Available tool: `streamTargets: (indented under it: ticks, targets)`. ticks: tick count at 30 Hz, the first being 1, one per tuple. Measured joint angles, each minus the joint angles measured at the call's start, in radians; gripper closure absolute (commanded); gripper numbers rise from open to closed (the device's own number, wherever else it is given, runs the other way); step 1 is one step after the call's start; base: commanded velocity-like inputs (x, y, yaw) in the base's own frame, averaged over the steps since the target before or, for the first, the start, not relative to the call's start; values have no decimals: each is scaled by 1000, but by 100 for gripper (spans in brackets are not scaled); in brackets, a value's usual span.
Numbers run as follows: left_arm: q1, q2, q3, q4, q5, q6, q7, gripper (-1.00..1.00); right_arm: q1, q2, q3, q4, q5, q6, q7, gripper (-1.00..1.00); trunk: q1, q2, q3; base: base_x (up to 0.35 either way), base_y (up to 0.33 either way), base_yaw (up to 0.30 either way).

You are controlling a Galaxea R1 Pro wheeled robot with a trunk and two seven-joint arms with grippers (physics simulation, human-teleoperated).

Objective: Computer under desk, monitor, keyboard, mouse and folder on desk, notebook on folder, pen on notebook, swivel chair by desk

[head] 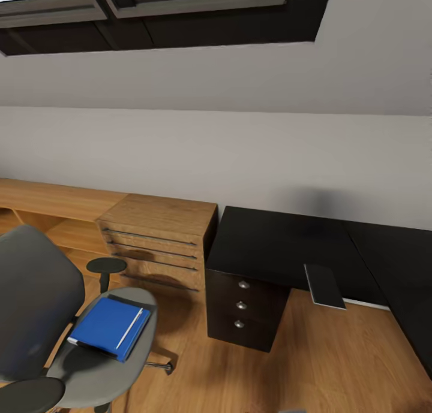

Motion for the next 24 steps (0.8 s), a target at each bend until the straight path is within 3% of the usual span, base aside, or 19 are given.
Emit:
streamTargets:
  ticks: [24]
  targets:
    - [0,7,0,0,0,-1,2,-100,0,-2,-1,0,0,0,-1,-100,0,0,-2,0,321,-251]
